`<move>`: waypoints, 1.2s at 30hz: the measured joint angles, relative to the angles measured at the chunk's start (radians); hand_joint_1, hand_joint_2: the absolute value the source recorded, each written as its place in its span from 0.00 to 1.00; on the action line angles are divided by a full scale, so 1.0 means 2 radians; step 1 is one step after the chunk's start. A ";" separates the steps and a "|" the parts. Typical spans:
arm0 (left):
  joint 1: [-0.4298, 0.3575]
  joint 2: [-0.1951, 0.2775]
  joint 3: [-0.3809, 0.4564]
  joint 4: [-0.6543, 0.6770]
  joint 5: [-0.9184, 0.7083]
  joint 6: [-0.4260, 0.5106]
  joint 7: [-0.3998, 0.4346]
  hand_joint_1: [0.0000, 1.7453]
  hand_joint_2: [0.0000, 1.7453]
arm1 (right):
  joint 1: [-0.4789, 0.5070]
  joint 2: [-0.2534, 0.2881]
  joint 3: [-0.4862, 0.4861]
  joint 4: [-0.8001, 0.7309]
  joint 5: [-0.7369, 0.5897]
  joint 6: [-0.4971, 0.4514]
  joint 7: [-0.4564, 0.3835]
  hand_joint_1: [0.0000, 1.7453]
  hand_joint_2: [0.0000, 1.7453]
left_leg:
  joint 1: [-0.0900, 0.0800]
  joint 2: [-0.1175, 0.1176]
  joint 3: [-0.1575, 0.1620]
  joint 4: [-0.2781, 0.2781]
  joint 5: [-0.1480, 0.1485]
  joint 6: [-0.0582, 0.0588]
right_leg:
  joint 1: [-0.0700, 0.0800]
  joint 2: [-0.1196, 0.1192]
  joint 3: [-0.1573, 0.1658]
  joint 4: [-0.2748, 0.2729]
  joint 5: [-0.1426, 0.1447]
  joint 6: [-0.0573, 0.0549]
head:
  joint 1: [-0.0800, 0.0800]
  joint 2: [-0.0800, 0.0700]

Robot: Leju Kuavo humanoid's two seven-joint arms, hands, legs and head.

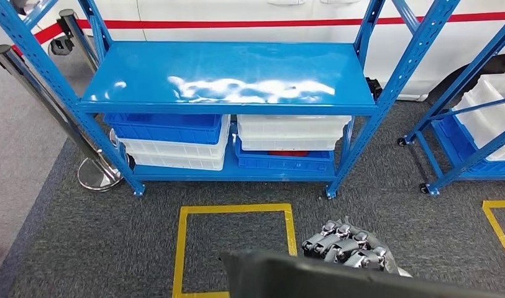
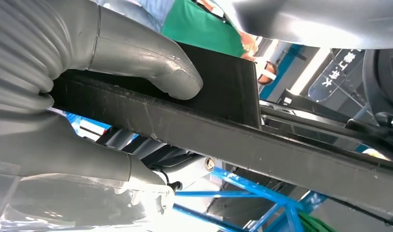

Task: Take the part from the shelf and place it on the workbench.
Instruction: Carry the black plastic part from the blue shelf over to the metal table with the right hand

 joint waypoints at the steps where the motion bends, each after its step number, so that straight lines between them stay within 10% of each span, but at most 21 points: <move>1: 0.000 0.000 0.000 0.000 -0.001 0.000 0.002 0.00 1.00 | 0.000 0.000 0.000 0.000 0.001 0.002 0.000 1.00 1.00 | 0.000 0.000 -0.006 0.000 0.005 0.000 | -0.002 0.000 -0.007 0.031 -0.014 0.003 | 0.000 0.000; 4: 0.001 -0.001 0.000 0.000 -0.003 0.003 0.008 0.00 1.00 | -0.001 0.002 0.001 0.000 0.003 0.006 0.000 1.00 1.00 | 0.002 0.000 -0.024 0.004 0.018 -0.005 | -0.008 0.000 0.004 0.057 0.012 0.008 | 0.000 0.000; 6: 0.001 -0.001 0.000 0.000 -0.004 0.006 0.011 0.00 1.00 | -0.003 0.003 0.001 0.000 0.005 0.009 0.000 1.00 1.00 | 0.003 0.000 -0.033 0.009 0.022 -0.009 | -0.010 0.000 0.052 -0.008 0.031 0.010 | 0.000 0.000; 9: 0.001 -0.001 0.000 0.000 -0.005 0.008 0.012 0.00 1.00 | -0.006 0.005 0.002 0.001 0.006 0.015 0.000 1.00 1.00 | 0.002 -0.001 -0.040 0.016 0.026 -0.019 | -0.008 0.002 0.096 -0.080 0.017 0.003 | 0.000 0.000; 12: 0.002 -0.001 0.000 0.000 -0.007 0.008 0.012 0.00 1.00 | -0.008 0.005 0.002 0.002 0.010 0.020 0.000 1.00 1.00 | 0.003 -0.001 -0.047 0.024 0.023 -0.028 | -0.007 0.004 0.090 -0.084 0.020 -0.011 | -0.001 0.000; 17: 0.004 -0.001 0.000 0.000 -0.008 0.013 0.014 0.00 1.00 | -0.009 0.005 0.002 0.004 0.027 0.020 0.000 1.00 1.00 | 0.004 -0.002 -0.100 0.161 -0.054 -0.029 | 0.000 0.012 0.075 -0.084 0.033 -0.026 | -0.001 0.000; 20: 0.005 -0.001 0.001 0.000 -0.008 0.024 0.018 0.00 1.00 | -0.010 0.005 0.002 0.005 0.034 0.017 0.000 1.00 1.00 | 0.000 -0.009 -0.068 0.119 -0.022 -0.019 | 0.007 0.024 0.071 -0.082 0.036 -0.027 | -0.001 0.000; 24: 0.007 0.003 0.004 -0.001 -0.008 0.039 0.024 0.00 1.00 | -0.012 0.005 0.002 0.006 0.042 0.010 0.000 1.00 1.00 | -0.004 -0.043 -0.014 0.022 0.004 -0.004 | 0.005 0.040 0.066 -0.080 0.041 -0.021 | 0.002 0.000; 28: 0.006 0.003 0.010 -0.001 -0.004 0.050 0.030 0.00 1.00 | -0.012 0.004 0.002 0.004 0.043 0.005 0.001 1.00 1.00 | -0.001 -0.021 -0.011 0.003 0.011 -0.002 | 0.004 0.033 0.052 -0.064 0.031 -0.010 | 0.003 0.000; 32: 0.008 0.003 0.017 -0.001 -0.003 0.057 0.033 0.00 1.00 | -0.010 0.004 0.002 0.004 0.042 0.005 0.001 1.00 1.00 | 0.000 0.005 -0.012 0.000 0.013 0.000 | -0.003 0.007 -0.001 0.045 -0.020 0.002 | 0.003 0.000; 34: 0.009 0.001 0.019 -0.001 -0.004 0.064 0.032 0.00 1.00 | -0.008 0.004 0.003 0.003 0.042 0.006 0.001 1.00 1.00 | 0.001 0.017 -0.013 0.002 0.012 -0.002 | -0.008 0.003 0.001 0.043 -0.007 0.007 | 0.003 0.000; 36: 0.008 -0.001 0.020 -0.001 -0.005 0.074 0.024 0.00 1.00 | -0.006 0.002 0.003 0.001 0.043 0.006 0.001 1.00 1.00 | 0.002 0.026 -0.012 0.005 0.008 -0.007 | -0.010 -0.013 0.035 -0.022 0.025 0.010 | 0.003 0.000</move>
